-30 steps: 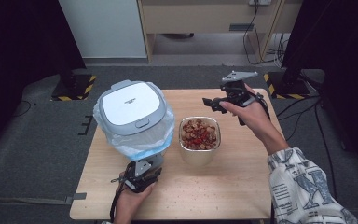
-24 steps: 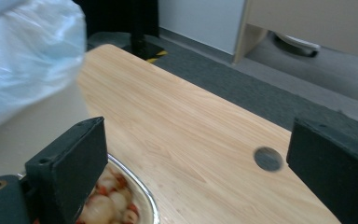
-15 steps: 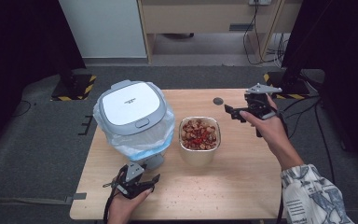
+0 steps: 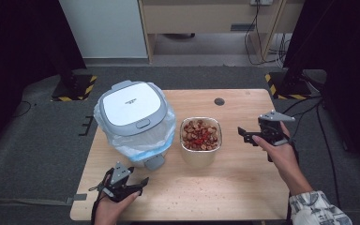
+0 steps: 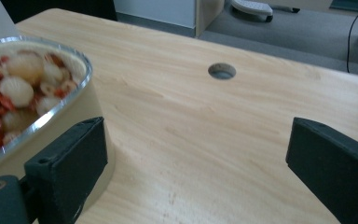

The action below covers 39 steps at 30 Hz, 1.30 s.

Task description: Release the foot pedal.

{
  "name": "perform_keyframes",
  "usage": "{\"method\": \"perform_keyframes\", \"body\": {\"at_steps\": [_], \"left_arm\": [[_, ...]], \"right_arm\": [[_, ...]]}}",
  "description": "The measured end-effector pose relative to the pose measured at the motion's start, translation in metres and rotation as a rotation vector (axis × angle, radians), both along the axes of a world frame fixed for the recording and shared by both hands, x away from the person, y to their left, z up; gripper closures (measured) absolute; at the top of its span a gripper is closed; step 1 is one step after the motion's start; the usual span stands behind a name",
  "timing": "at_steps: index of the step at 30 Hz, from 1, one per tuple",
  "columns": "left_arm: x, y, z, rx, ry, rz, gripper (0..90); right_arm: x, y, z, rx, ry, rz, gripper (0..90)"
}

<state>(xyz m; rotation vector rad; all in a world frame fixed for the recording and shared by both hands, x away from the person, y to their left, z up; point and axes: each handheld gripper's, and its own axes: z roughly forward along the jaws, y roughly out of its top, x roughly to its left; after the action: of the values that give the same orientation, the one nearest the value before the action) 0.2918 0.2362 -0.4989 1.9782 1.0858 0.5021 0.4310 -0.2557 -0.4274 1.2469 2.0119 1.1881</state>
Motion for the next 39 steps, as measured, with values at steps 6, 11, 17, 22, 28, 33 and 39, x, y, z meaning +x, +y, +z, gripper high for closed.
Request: {"method": "perform_keyframes", "body": {"at_steps": [6,11,17,22,28,33,39], "left_arm": [[0.003,0.021,-0.002,0.0,0.005,0.054,24.8],[0.006,0.031,-0.004,0.004,0.016,0.088,24.4],[0.011,0.032,-0.007,0.021,0.027,0.108,22.1],[0.014,0.033,-0.009,0.034,0.034,0.117,20.4],[0.024,0.043,-0.015,0.047,0.055,0.154,19.8],[0.033,0.055,-0.023,0.07,0.077,0.197,19.4],[0.037,0.06,-0.029,0.091,0.096,0.217,18.5]], "right_arm": [[-0.014,-0.006,-0.023,0.012,0.024,-0.019,5.8],[-0.02,-0.009,-0.041,0.013,0.048,-0.038,5.9],[-0.022,-0.01,-0.064,-0.03,0.099,-0.045,6.2],[-0.021,-0.007,-0.071,-0.034,0.137,-0.05,5.4],[-0.015,-0.005,-0.084,-0.06,0.157,-0.099,5.6],[-0.014,-0.011,-0.091,-0.061,0.178,-0.139,5.5],[-0.012,-0.015,-0.098,-0.062,0.205,-0.162,4.9]]}}
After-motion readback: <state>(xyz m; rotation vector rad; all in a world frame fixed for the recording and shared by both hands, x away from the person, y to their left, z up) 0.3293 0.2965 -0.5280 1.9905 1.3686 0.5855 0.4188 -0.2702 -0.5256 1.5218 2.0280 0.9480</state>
